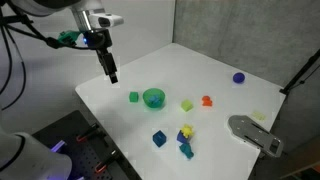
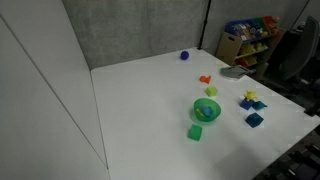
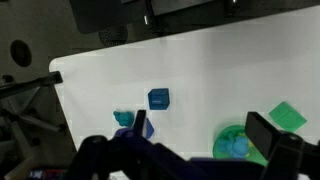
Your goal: Remove the blue toy from the green bowl and put it on the table.
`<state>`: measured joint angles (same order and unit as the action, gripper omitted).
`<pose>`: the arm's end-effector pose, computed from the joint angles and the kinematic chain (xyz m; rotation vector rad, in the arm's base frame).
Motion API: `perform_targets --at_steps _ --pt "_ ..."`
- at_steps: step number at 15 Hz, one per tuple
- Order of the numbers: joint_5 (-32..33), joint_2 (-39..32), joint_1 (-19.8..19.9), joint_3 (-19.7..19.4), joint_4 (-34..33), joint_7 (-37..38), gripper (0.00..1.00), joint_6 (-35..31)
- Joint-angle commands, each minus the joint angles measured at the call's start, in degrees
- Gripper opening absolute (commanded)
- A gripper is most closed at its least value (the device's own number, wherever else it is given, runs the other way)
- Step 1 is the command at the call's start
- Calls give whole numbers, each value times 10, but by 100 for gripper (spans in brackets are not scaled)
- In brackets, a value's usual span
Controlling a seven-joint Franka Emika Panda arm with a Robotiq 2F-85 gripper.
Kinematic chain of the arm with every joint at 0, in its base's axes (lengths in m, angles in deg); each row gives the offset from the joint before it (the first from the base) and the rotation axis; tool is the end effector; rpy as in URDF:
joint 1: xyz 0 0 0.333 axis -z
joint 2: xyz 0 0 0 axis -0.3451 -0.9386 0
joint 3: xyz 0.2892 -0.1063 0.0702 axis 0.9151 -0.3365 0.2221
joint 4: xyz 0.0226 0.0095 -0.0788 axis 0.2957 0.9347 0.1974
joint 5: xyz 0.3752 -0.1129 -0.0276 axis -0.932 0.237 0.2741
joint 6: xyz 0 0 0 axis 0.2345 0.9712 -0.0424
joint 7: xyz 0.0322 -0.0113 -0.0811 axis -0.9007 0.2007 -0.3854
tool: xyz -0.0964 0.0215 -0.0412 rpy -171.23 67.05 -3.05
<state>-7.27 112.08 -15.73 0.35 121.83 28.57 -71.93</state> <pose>0.3440 0.0354 0.4255 2.8649 -0.3594 -0.0781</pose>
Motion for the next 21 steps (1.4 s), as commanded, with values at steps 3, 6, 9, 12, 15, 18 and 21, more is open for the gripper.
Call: perform_targets --at_steps 3,6,9,12,15,18,21 --pt "6 -1 -11 -10 -1 5 100 2" --pt "6 -1 -11 -10 -1 5 100 2" --pt "-4 -23 -12 -13 -15 12 100 -9" --pt "-17 -54 -14 -16 -28 17 100 -35" --pt "-34 -102 -15 -16 -47 25 100 -72" --pt "-50 -164 -19 -18 -71 25 100 -128" --pt "-57 -232 -24 -21 -102 20 100 -188"
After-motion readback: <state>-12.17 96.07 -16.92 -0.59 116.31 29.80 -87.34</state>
